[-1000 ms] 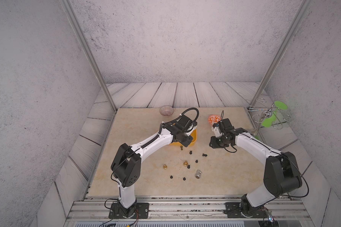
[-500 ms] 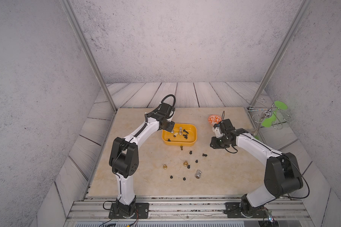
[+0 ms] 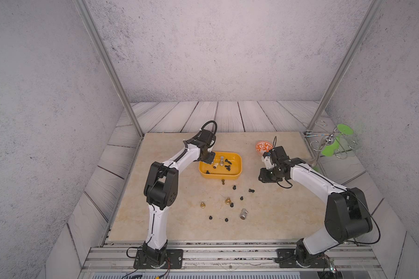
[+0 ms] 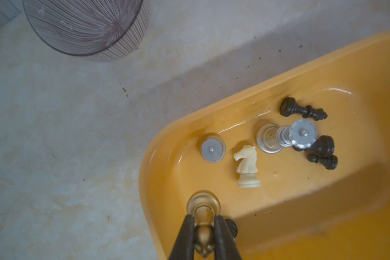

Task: Put the chess pieces into the storage box
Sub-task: Place the chess piece in the storage box.

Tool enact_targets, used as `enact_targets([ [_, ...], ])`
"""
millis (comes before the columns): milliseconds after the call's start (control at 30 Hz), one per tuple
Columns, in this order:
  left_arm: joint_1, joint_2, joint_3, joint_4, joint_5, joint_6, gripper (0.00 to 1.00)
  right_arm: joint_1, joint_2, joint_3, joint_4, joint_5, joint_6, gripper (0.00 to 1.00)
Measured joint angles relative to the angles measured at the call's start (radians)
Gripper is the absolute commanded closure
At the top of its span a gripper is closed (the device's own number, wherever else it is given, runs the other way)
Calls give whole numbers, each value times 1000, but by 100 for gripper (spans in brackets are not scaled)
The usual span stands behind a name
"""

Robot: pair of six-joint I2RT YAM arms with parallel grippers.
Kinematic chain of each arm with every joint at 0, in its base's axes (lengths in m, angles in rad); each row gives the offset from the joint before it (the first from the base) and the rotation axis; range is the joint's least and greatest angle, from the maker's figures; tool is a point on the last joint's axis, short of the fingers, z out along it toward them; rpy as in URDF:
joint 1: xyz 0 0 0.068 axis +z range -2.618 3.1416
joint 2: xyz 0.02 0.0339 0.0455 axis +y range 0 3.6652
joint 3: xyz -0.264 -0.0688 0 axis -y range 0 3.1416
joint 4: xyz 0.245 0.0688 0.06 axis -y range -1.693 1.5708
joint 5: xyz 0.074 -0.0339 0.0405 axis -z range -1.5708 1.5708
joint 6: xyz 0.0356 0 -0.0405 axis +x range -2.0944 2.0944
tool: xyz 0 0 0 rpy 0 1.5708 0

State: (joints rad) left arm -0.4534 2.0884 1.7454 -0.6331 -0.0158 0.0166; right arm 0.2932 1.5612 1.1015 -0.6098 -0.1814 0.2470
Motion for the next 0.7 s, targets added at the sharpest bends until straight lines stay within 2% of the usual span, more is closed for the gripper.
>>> enact_targets([
  [567, 5, 93, 75, 6, -33, 26, 86, -2, -17, -21, -4, 0, 4, 64],
  [700, 5, 99, 81, 8, -35, 26, 78, -2, -17, -20, -5, 0, 4, 65],
])
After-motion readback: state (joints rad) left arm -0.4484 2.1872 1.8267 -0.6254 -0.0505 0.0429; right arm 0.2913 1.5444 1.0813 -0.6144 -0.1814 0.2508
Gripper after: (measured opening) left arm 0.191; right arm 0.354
